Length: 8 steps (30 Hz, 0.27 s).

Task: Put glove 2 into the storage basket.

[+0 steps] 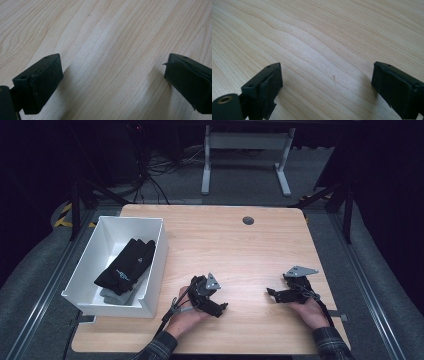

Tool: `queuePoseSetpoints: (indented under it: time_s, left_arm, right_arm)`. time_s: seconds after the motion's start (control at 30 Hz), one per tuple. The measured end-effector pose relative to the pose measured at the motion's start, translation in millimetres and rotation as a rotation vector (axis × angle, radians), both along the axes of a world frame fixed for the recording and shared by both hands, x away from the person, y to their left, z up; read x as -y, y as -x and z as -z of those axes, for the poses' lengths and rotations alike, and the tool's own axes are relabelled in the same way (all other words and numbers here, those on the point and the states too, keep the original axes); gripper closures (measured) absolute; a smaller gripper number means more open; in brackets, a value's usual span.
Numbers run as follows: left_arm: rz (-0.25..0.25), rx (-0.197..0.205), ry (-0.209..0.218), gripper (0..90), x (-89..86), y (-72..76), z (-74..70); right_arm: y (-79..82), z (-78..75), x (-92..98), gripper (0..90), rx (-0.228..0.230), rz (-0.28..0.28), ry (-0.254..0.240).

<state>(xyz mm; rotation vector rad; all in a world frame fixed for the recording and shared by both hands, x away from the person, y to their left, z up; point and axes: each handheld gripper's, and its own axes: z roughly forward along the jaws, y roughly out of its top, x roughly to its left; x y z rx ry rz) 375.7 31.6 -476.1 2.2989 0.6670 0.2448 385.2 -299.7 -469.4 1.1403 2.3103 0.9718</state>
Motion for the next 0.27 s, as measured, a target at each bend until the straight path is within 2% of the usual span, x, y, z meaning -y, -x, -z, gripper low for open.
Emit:
queuePoseSetpoints:
  time_s: [0.13, 0.27]
  left_arm:
    - [0.024, -0.003, 0.000, 2.1, 0.5, 0.7, 0.0]
    - [0.026, -0.002, 0.000, 2.1, 0.5, 0.6, 0.0]
  right_arm:
    - [0.0, 0.0, 0.0, 10.4, 0.001, 0.000, 0.000]
    - [0.0, 0.0, 0.0, 10.4, 0.000, 0.000, 0.000]
